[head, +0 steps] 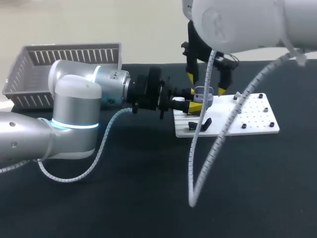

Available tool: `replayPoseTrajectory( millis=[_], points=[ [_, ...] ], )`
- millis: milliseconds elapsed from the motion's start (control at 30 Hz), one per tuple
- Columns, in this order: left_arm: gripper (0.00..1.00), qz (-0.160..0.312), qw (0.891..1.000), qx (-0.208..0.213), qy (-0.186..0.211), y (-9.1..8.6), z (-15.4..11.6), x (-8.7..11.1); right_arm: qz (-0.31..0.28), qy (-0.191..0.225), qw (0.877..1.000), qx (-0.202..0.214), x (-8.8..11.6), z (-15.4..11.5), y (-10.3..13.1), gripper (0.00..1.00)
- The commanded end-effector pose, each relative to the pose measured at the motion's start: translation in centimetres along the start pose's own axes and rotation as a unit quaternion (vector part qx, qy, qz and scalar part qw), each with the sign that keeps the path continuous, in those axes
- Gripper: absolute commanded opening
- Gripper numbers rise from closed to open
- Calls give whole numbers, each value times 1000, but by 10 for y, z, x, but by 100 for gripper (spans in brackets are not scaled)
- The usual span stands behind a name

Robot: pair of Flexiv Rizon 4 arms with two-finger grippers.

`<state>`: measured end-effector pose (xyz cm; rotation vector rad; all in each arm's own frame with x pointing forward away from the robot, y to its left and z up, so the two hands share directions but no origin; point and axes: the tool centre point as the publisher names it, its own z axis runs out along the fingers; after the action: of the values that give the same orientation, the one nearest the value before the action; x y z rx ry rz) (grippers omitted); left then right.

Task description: Pick up each earbud case from the left stands, insert the matching earbuds, close the lid, and place the case in the box.

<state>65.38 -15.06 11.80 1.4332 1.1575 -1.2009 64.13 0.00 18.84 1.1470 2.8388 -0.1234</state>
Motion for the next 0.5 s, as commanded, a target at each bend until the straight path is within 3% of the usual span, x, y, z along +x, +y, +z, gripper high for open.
replayPoseTrajectory(
  millis=[33, 500],
  points=[
    [0, 1, 1000, -1, -1, -1, 0, 1, 19, -36, 997, -71, -6, -3, -39, 100],
    [0, 1, 1000, -1, -1, -1, 0, 1, 82, -51, 994, -59, -73, 8, -69, 100]
  ],
)
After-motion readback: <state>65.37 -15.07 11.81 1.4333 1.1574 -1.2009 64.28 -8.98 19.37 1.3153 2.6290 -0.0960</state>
